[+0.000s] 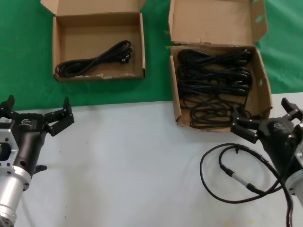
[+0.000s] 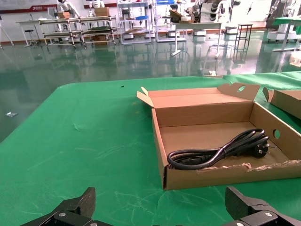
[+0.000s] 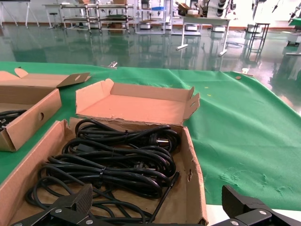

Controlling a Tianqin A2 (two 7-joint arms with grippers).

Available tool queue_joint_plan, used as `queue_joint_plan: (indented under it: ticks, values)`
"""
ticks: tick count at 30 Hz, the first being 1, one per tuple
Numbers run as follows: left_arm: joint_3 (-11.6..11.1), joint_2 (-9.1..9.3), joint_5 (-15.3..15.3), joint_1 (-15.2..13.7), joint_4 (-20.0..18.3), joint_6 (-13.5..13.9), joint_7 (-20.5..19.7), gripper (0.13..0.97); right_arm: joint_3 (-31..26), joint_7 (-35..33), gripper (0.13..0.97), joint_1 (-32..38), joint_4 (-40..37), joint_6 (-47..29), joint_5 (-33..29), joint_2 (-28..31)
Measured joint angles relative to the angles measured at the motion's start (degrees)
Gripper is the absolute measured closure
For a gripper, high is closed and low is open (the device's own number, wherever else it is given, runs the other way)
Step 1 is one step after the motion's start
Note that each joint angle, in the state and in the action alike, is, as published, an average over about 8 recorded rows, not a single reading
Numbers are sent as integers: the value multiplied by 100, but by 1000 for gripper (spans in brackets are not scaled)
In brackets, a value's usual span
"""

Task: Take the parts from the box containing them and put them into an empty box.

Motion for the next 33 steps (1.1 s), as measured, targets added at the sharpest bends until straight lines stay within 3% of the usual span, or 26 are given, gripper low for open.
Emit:
queue_joint_plan:
  ticks: [33]
  values:
    - [0, 0, 0, 0, 0, 0, 0, 132, 0, 0, 129, 0, 0, 0, 0, 0]
